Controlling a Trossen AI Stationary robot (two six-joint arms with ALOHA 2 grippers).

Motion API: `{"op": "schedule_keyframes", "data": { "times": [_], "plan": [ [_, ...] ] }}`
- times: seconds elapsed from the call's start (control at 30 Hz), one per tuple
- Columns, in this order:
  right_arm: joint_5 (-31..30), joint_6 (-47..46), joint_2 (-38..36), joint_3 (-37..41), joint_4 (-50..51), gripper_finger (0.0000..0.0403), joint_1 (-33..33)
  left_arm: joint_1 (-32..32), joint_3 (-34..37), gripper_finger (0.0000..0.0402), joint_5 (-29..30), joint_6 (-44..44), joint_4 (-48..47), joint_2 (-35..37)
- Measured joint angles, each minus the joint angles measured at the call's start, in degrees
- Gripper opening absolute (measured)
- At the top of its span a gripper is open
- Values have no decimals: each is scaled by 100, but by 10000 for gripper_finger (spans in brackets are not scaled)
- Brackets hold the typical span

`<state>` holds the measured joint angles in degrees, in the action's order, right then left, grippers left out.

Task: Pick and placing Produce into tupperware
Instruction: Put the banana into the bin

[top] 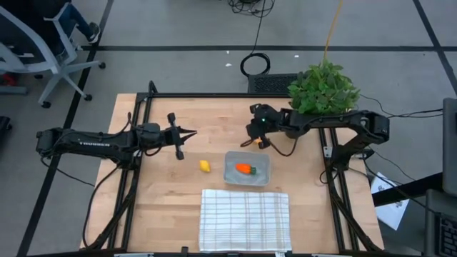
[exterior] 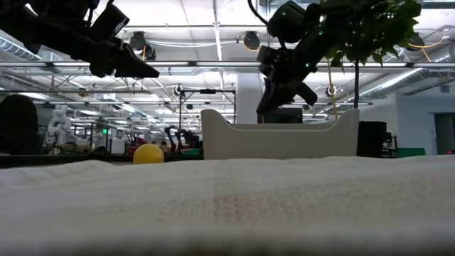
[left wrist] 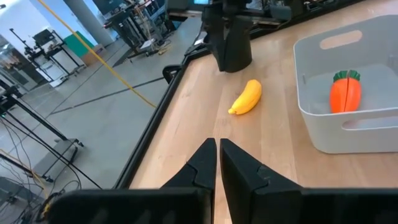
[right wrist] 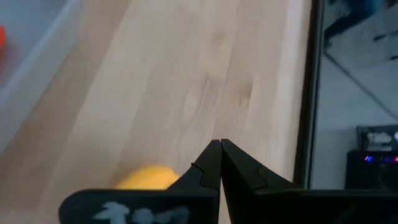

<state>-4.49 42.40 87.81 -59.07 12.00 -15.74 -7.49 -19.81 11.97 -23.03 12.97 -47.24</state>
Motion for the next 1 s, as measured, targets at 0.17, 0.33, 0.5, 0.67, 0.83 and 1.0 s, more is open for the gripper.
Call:
{"op": "schedule_keyframes", "data": {
  "times": [0.17, 0.33, 0.5, 0.67, 0.83, 1.0],
  "plan": [
    [-8, -263, -2, -12, -420, 0, 194, 0, 0, 26, 0, -2, 2, 0],
    [2, -570, 105, -354, -365, 0, 311, 0, 0, 26, 0, 9, 2, 0],
    [15, -832, 511, -938, 87, 0, 349, 2, 0, 26, -2, 62, -66, 0],
    [-5, -616, 1252, -2050, 1607, 0, 307, 0, 1, 26, -29, 69, -127, 0],
    [26, -322, 1605, -2684, 2598, 0, 24, -2, 2, 26, -44, 70, -131, 0],
    [501, -117, 1514, -2667, 3272, 0, -336, -4, 0, 26, -55, 74, -170, 0]
  ]
}}
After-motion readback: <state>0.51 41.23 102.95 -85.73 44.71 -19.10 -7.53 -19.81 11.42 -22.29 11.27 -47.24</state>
